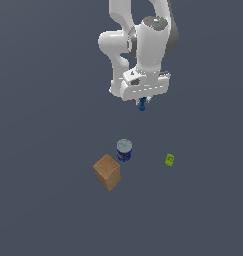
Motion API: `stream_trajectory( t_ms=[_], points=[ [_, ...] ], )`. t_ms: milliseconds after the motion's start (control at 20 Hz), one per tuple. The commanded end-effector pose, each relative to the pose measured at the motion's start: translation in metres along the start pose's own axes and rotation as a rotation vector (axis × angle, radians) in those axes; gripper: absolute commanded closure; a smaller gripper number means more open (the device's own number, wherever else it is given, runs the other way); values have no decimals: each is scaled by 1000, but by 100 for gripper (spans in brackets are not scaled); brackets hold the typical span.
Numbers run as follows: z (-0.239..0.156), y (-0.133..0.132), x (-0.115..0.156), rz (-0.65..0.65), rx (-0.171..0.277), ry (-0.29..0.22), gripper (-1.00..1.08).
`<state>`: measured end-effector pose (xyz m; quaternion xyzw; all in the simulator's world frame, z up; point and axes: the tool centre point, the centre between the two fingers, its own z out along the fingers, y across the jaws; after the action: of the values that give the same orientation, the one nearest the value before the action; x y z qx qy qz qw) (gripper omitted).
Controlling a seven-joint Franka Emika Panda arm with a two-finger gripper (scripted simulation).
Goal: Pick up a designated object from a clutter of objects.
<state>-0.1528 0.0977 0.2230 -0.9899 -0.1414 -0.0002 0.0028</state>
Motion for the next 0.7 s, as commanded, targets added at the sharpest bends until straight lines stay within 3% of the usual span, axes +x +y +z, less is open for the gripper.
stream_trajectory(
  t_ms=[0, 650],
  points=[
    [-21, 4, -2, 0, 0, 0, 108],
    [-133, 28, -9, 1, -2, -1, 108]
  ],
)
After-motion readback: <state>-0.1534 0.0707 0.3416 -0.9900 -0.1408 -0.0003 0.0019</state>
